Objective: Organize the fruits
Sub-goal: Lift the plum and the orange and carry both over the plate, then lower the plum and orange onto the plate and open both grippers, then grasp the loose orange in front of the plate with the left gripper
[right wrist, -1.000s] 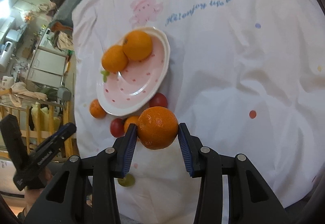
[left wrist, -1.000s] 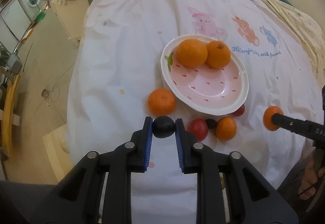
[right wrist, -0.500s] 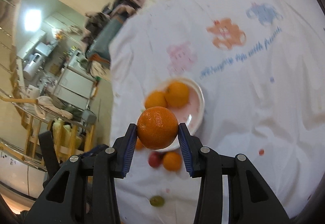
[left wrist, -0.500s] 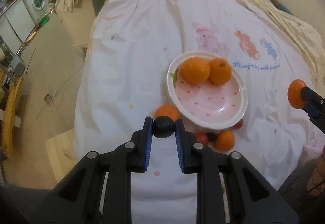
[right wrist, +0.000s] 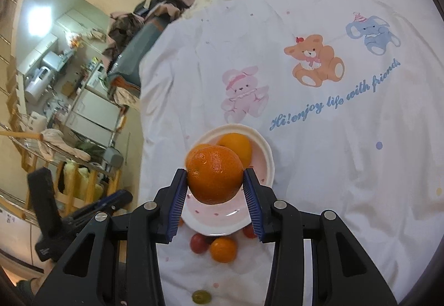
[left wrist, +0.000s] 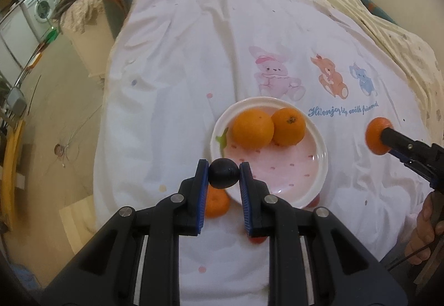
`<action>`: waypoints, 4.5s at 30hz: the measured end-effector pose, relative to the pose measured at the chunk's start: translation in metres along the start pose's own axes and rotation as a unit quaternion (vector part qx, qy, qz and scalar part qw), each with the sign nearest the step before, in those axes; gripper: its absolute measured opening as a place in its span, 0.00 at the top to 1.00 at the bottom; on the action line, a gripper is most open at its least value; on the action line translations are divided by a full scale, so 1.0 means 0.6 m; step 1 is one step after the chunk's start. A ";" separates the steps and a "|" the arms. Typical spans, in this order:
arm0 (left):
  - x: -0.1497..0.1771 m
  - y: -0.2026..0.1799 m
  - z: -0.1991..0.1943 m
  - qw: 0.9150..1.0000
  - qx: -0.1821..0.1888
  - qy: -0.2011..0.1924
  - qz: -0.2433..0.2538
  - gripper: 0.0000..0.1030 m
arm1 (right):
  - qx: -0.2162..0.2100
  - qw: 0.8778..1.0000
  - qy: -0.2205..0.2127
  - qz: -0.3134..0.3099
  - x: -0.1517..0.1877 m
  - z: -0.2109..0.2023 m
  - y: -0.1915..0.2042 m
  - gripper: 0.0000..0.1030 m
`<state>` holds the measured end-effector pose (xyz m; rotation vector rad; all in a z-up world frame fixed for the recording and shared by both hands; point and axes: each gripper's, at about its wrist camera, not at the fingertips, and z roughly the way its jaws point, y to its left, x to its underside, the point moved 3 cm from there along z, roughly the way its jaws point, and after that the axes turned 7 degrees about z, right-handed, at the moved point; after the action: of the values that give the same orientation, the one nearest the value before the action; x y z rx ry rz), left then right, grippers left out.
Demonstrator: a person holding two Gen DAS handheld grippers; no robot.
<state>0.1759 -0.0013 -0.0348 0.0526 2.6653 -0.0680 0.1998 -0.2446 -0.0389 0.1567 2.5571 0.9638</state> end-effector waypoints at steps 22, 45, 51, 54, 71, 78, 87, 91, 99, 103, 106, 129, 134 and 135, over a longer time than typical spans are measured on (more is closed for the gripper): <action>-0.007 -0.045 0.162 0.997 0.013 0.068 0.025 0.82 | 0.074 0.990 0.120 -0.028 0.006 0.167 -0.033 0.58; -0.007 -0.050 0.178 0.998 0.011 0.059 0.034 0.81 | 0.095 0.988 0.120 -0.016 0.008 0.178 -0.051 0.56; -0.007 -0.058 0.173 0.997 0.014 0.058 0.039 0.62 | 0.079 0.991 0.109 -0.004 -0.003 0.166 -0.050 0.55; -0.010 -0.060 0.167 0.998 0.016 0.049 0.037 0.40 | 0.079 0.992 0.099 0.001 -0.008 0.155 -0.050 0.40; -0.018 -0.036 0.079 1.000 -0.006 -0.009 0.018 0.29 | 0.059 0.998 -0.004 -0.002 -0.018 0.043 -0.020 0.06; -0.010 -0.038 0.026 0.999 -0.003 -0.042 0.026 0.29 | 0.083 0.996 -0.035 -0.014 0.007 -0.008 -0.017 0.05; 0.029 -0.049 -0.024 0.998 -0.005 -0.057 0.041 0.29 | 0.096 0.994 -0.051 -0.028 0.073 -0.055 -0.015 0.05; 0.048 -0.053 -0.035 0.997 -0.006 -0.053 0.049 0.29 | 0.103 0.992 -0.053 -0.045 0.105 -0.065 -0.006 0.05; 0.080 -0.030 -0.040 0.999 0.002 -0.032 0.029 0.29 | 0.117 0.992 -0.042 -0.036 0.145 -0.059 -0.008 0.05; 0.088 -0.003 -0.034 1.000 -0.002 -0.018 -0.001 0.29 | 0.127 0.991 -0.037 -0.022 0.151 -0.053 -0.016 0.05; 0.094 0.023 -0.021 0.999 0.011 -0.001 -0.044 0.29 | 0.128 0.991 -0.032 -0.008 0.149 -0.048 -0.023 0.05; 0.102 0.007 0.143 0.991 -0.047 0.127 0.012 0.39 | 0.128 0.991 0.018 0.029 0.148 -0.011 -0.046 0.05; 0.089 -0.008 0.163 0.989 -0.042 0.132 0.045 0.54 | 0.139 0.990 0.030 0.022 0.153 0.000 -0.046 0.05; 0.087 -0.013 0.165 0.989 -0.038 0.131 0.051 0.58 | 0.140 0.989 0.031 0.021 0.154 0.000 -0.046 0.05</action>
<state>0.1746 -0.0132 -0.1464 0.1845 2.9186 0.0791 0.1166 -0.2433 -0.0875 0.2639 2.7474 0.6281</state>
